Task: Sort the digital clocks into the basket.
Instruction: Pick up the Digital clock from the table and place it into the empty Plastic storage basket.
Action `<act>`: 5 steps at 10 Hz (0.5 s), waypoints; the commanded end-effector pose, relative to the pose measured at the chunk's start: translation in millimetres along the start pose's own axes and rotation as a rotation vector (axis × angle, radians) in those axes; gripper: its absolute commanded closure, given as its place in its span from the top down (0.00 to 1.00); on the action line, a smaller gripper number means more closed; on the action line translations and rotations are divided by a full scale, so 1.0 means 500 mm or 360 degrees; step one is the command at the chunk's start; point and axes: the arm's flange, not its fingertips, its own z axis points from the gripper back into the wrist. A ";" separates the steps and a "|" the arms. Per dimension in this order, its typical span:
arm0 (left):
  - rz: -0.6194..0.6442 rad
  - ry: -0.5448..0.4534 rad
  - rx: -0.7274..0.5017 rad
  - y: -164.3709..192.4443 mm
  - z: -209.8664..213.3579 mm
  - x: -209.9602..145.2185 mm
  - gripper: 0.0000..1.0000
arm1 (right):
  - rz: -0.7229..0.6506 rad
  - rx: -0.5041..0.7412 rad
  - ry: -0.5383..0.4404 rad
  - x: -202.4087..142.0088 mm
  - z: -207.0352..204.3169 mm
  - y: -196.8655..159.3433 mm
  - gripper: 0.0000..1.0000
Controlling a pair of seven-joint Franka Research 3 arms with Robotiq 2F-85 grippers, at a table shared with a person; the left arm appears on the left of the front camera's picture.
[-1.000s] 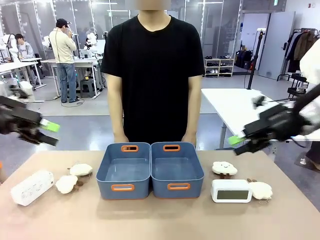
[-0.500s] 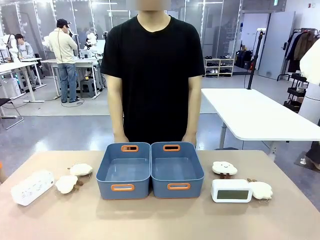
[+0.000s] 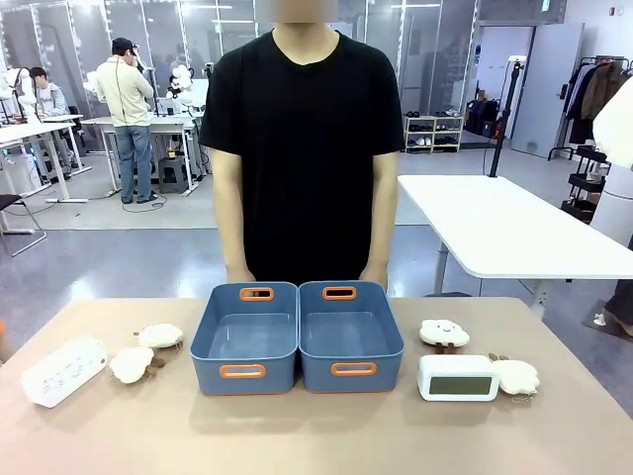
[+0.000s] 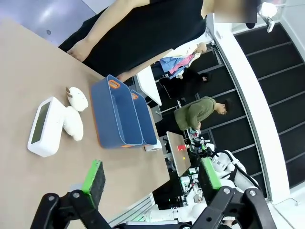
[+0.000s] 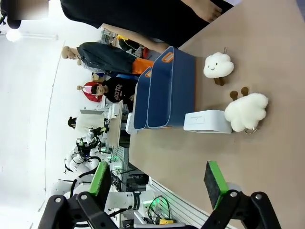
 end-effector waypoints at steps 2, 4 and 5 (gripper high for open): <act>-0.0002 -0.0001 -0.0014 0.001 0.004 0.001 1.00 | -0.0029 0.0002 -0.0003 -0.004 0.009 -0.017 1.00; -0.0002 -0.0001 -0.0014 0.001 0.004 0.001 1.00 | -0.0029 0.0002 -0.0003 -0.004 0.009 -0.017 1.00; -0.0002 -0.0001 -0.0014 0.001 0.004 0.001 1.00 | -0.0029 0.0002 -0.0003 -0.004 0.009 -0.017 1.00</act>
